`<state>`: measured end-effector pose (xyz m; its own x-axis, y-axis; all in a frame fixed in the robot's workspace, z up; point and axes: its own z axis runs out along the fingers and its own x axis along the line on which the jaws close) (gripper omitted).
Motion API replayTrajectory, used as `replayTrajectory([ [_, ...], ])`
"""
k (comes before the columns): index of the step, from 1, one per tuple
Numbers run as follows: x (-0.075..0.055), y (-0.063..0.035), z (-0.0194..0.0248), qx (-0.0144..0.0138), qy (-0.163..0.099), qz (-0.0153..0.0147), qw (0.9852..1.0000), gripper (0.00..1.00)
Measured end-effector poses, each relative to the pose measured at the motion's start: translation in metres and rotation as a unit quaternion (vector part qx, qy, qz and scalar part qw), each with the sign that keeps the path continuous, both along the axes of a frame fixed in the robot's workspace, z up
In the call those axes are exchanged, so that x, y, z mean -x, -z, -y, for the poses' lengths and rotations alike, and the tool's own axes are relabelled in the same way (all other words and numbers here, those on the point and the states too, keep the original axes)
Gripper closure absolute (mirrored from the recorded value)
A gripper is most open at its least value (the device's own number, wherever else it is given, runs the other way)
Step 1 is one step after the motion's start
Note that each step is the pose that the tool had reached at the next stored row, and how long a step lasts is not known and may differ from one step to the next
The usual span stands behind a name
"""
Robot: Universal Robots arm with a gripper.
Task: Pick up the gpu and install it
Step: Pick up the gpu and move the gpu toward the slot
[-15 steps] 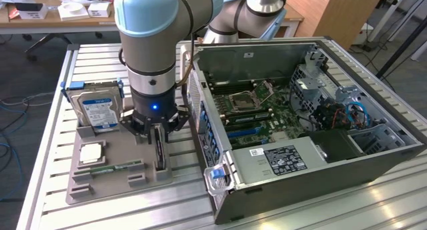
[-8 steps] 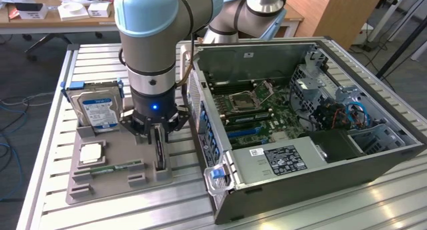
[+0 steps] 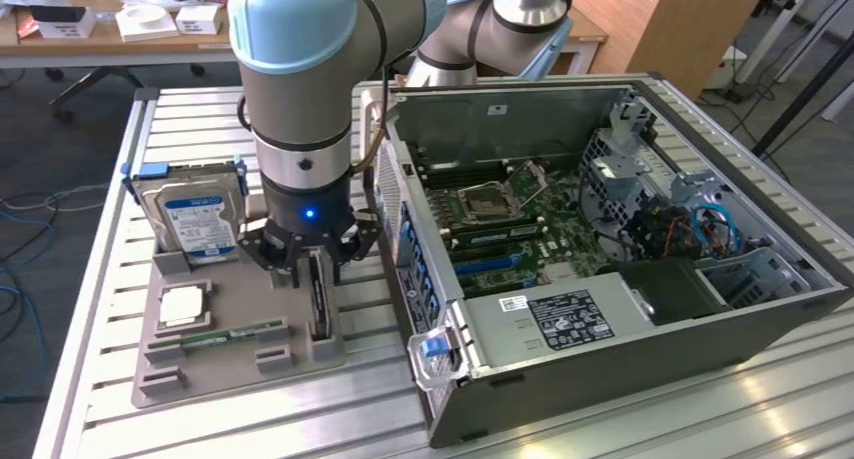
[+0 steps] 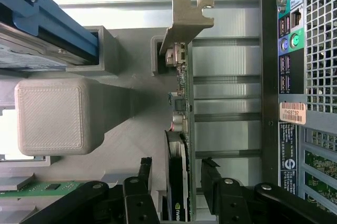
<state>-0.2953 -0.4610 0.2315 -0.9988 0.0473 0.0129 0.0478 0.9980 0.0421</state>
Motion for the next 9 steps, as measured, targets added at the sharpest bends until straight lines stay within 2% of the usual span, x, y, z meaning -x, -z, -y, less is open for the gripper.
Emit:
replayTrajectory([
  [7,0.0,0.0,0.0,0.0,0.0,0.0,1.0,0.51],
  [8,0.0,0.0,0.0,0.0,0.0,0.0,1.0,0.58],
  [9,0.0,0.0,0.0,0.0,0.0,0.0,1.0,0.58],
])
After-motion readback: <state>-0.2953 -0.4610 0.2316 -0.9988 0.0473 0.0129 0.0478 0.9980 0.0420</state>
